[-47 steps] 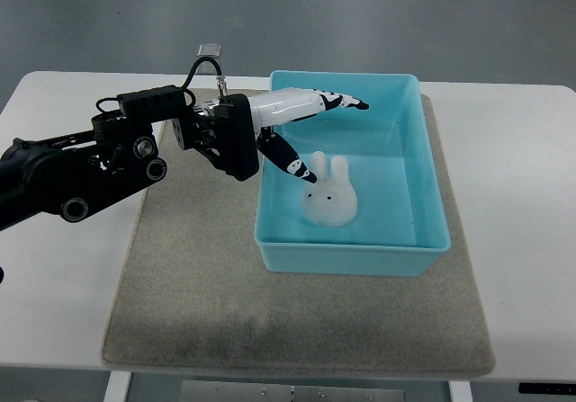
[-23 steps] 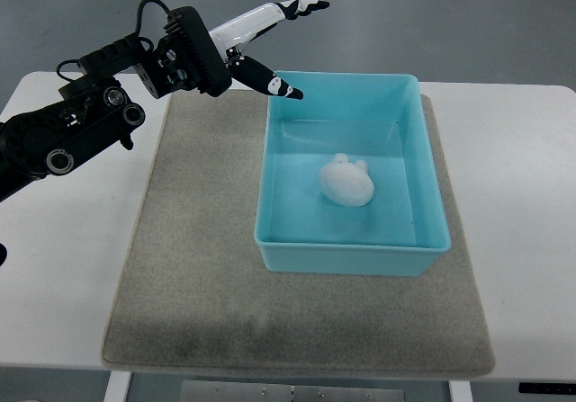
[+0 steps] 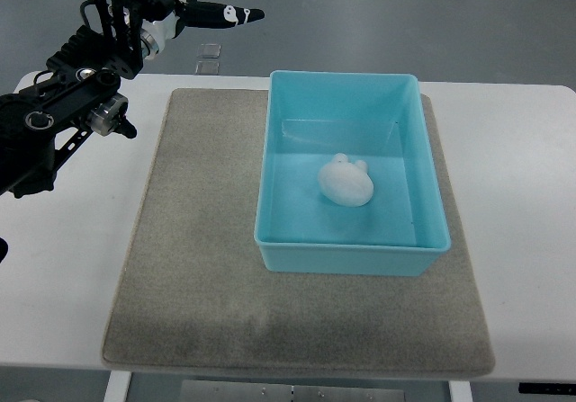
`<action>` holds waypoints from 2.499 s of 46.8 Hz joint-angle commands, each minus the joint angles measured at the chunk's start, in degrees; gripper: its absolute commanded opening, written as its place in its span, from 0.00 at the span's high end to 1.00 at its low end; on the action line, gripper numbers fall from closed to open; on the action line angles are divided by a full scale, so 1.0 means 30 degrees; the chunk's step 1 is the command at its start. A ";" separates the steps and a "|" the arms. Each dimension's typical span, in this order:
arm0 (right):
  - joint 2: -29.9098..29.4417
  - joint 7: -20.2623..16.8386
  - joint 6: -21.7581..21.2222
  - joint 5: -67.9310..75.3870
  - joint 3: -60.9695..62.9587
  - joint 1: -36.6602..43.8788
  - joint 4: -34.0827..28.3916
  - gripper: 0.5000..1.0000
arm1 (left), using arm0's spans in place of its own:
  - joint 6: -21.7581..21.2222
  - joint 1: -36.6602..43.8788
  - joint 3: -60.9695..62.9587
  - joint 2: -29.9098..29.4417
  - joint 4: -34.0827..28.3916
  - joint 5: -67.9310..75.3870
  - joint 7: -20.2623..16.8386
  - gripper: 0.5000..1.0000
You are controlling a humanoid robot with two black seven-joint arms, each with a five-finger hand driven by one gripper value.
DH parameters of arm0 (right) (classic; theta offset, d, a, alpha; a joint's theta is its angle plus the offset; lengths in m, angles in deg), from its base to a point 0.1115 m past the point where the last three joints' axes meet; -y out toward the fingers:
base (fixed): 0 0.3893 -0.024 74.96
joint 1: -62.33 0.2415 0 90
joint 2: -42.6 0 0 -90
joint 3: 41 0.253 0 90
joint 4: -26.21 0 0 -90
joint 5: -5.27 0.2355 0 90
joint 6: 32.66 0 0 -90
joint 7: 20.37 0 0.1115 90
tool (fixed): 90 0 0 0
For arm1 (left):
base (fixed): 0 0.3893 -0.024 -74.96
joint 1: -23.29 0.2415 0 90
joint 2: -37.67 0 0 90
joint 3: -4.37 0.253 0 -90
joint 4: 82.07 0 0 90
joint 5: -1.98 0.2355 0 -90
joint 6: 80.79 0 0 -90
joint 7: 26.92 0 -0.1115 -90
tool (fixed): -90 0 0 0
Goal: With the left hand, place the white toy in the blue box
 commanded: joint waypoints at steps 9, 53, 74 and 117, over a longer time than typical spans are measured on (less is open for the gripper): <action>0.0000 -0.0009 0.0000 0.0000 0.0001 0.0005 0.0000 0.13 | 0.0012 -0.0069 -0.0054 0.0027 -0.0441 -0.7285 -0.0006 0.03; 0.0000 -0.0008 0.0000 0.0000 0.0001 0.0005 0.0000 0.13 | 0.9358 0.0664 -0.0991 0.2487 -0.7999 -1.4996 -0.0006 0.03; 0.0000 0.0021 0.0000 0.0000 0.0001 0.0005 0.0000 0.13 | 0.9329 0.0693 -0.1255 0.2546 -0.8264 -1.4908 -0.0064 0.02; 0.0000 -0.0008 0.0000 -0.0001 0.0030 -0.0054 -0.0411 0.13 | 0.9153 0.0693 -0.1255 0.2663 -0.8967 -1.4908 -0.0064 0.02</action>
